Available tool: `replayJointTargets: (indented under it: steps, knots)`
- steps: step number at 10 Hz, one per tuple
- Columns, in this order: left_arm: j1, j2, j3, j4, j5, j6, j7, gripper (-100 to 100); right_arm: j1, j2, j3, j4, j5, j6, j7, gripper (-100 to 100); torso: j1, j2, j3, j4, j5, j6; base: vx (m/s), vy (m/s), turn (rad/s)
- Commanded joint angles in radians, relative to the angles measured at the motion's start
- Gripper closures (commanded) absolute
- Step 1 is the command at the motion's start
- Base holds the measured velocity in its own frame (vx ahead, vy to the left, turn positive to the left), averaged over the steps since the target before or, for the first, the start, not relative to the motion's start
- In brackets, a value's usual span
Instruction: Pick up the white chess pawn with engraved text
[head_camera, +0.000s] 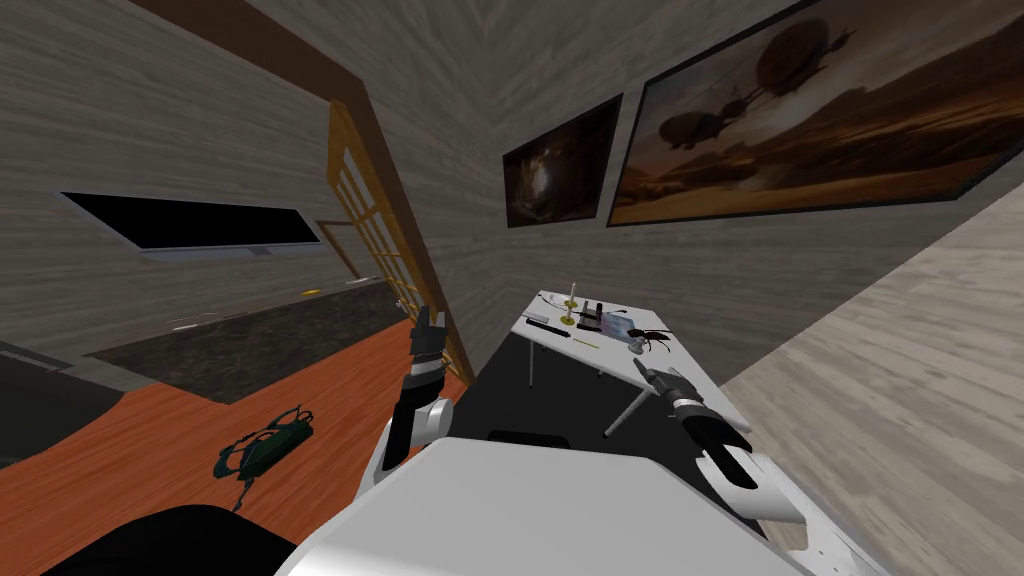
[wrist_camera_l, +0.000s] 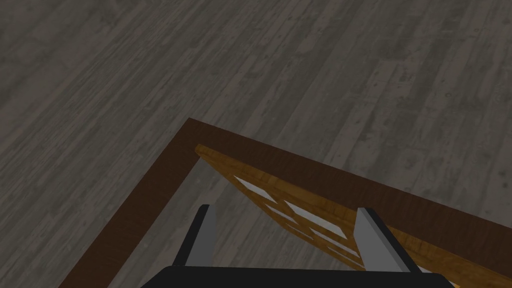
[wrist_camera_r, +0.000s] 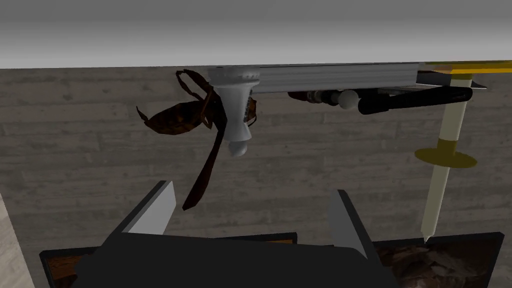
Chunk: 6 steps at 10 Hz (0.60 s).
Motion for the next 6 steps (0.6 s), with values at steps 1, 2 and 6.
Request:
replayJointTargets:
  steps: [1, 2, 6]
  knots:
    - [0.0, 0.0, 0.0, 0.0, 0.0, 0.0, 0.0, 0, -0.01, -0.017, -0.003, 0.035, 0.008, 0.021, 0.032, -100, 0.0, 0.0, 0.0, 0.0, 0.0, 0.0, 0.08, -0.015, 0.1]
    - [0.0, 0.0, 0.0, 0.0, 0.0, 0.0, 0.0, 0, -0.023, -0.038, -0.006, 0.074, 0.016, 0.043, 0.062, -100, 0.0, 0.0, 0.0, 0.0, 0.0, 0.0, 0.107, -0.031, 0.156]
    - [0.0, 0.0, 0.0, 0.0, 0.0, 0.0, 0.0, 0, -0.054, -0.083, -0.014, 0.141, 0.032, 0.082, 0.118, -100, -0.002, -0.001, -0.001, 0.0, 0.0, 0.0, 0.109, -0.042, 0.088]
